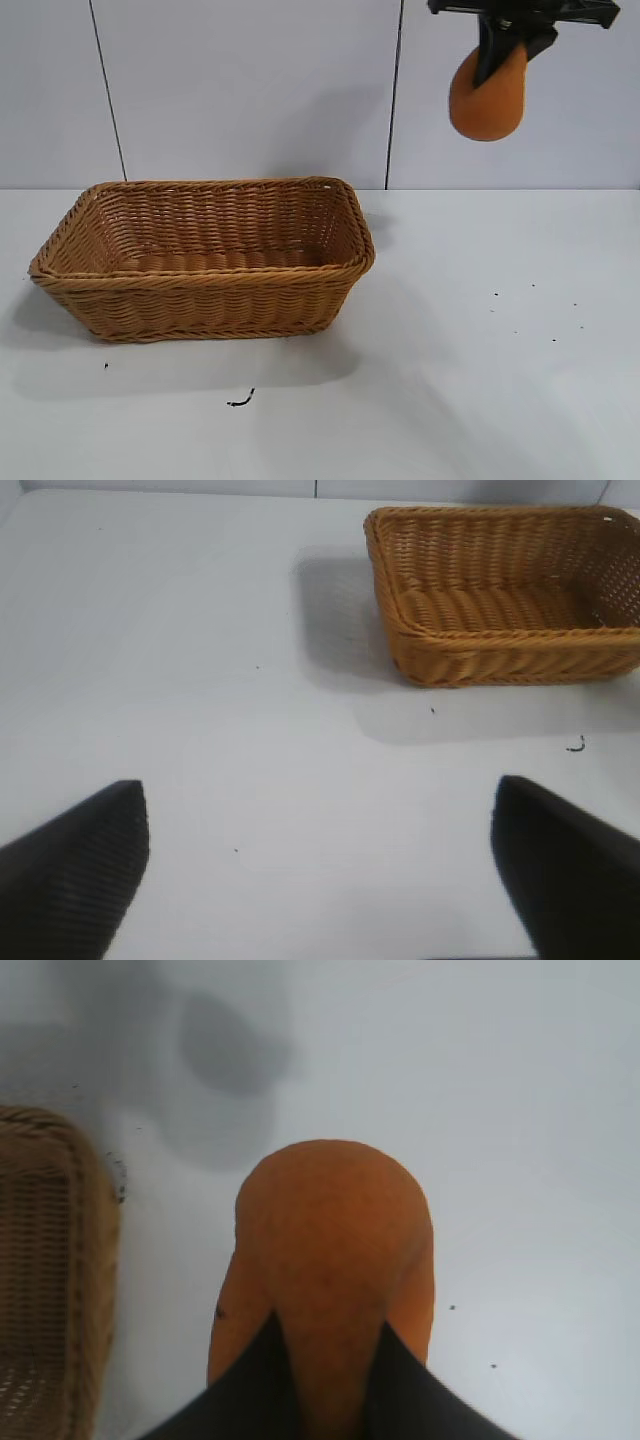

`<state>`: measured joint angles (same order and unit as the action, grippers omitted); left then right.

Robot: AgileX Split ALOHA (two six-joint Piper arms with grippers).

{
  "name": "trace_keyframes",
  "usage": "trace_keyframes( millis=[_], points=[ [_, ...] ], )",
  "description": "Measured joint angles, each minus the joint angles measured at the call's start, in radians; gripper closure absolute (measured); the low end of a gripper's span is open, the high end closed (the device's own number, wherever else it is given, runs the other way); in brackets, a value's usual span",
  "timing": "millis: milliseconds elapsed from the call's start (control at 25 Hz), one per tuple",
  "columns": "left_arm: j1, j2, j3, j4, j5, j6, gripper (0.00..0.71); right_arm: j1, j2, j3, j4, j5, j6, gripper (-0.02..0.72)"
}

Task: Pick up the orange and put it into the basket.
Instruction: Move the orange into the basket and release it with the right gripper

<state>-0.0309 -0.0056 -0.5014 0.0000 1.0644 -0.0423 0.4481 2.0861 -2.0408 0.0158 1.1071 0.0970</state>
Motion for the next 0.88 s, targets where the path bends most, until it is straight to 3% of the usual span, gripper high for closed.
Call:
trace_keyframes(
  millis=[320, 520, 640, 680, 760, 880],
  points=[
    [0.0, 0.0, 0.0, 0.0, 0.0, 0.0, 0.044, 0.194, 0.133, -0.003, 0.004, -0.142, 0.024, 0.662],
    [0.0, 0.0, 0.0, 0.0, 0.0, 0.0, 0.044, 0.214, 0.253, -0.003, 0.002, -0.233, 0.033, 0.662],
    [0.0, 0.0, 0.0, 0.0, 0.0, 0.0, 0.044, 0.213, 0.295, -0.003, -0.001, -0.247, 0.052, 0.658],
    [0.0, 0.0, 0.0, 0.0, 0.0, 0.0, 0.044, 0.213, 0.302, -0.003, -0.001, -0.247, 0.055, 0.629],
    [0.0, 0.0, 0.0, 0.0, 0.0, 0.0, 0.044, 0.213, 0.304, -0.003, 0.001, -0.246, 0.055, 0.5],
    [0.0, 0.0, 0.0, 0.0, -0.002, 0.0, 0.044, 0.213, 0.296, -0.003, 0.001, -0.234, 0.049, 0.169]
  ],
)
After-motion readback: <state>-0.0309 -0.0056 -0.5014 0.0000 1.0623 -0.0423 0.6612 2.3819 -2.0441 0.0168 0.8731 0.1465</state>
